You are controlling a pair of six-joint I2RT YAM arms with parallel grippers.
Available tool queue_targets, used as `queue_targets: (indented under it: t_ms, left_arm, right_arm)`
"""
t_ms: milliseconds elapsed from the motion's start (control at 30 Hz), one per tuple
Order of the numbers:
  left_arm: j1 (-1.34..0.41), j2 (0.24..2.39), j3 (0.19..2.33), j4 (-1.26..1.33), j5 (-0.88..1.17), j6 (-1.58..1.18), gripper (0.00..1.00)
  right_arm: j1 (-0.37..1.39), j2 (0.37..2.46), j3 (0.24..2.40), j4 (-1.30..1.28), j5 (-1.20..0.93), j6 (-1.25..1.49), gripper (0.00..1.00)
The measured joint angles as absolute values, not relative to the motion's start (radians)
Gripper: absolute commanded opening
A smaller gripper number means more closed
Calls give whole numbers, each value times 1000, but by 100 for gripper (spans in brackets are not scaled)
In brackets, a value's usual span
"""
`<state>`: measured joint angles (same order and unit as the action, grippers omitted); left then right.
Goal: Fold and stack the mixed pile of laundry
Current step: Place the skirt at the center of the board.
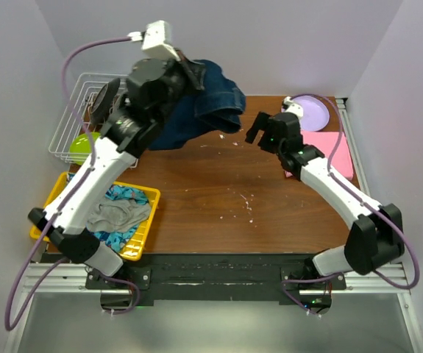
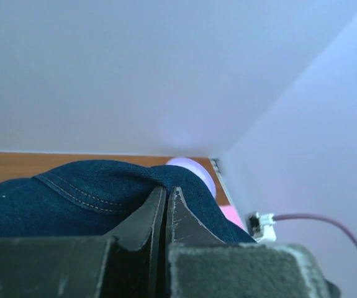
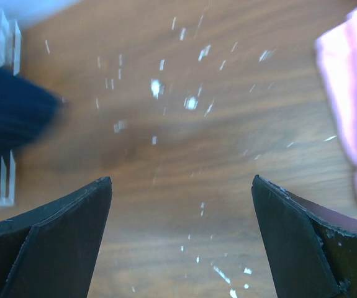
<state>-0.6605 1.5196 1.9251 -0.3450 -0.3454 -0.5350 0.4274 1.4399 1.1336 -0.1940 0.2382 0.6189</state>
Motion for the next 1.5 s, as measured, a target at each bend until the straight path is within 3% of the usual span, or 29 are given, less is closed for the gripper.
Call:
queue_targets:
  t_ms: [233,267,367,467,567,700,933,1133,1367,1500]
  left_arm:
    - [-690,1656,1973,-331,-263,-575,0]
    - [-656,1665,1972,-337,-233,-595,8]
    - [-494,1654,1847,-288,-137,-648,55]
    - [-315,1645,1633,-237,-94,-675,72]
    - [-205,1663,1409,-232,-60,-698,73]
    - [-215,1664,1240,-270,-30,-698,72]
    - [-274,1530,1168,-252,-33,-686,59]
    - [-377,1597,1221,-208,-30,-657,61]
    - [-501,1846,1429,-229,-39,-591,63]
    - [-513,1934,1531,-260,-69,-563,61]
  right_arm:
    - [416,1351,1132,-156,254,630,99]
    - [416,1354,1132,-152,253,630,99]
    - [417,1377,1133,-153,249,630,99]
    - [418,1406,1132,-152,244,629,99]
    - [419,1439,1119,-144,236,625,98]
    - [428,1520,1103,-133,204,621,99]
    - [490,1717,1087,-77,154,629,97]
    - [489,1908,1167,-15,134,659,91]
    - [488,1943,1192,31,139,708,58]
    - [487,1963,1192,33,137,722,30]
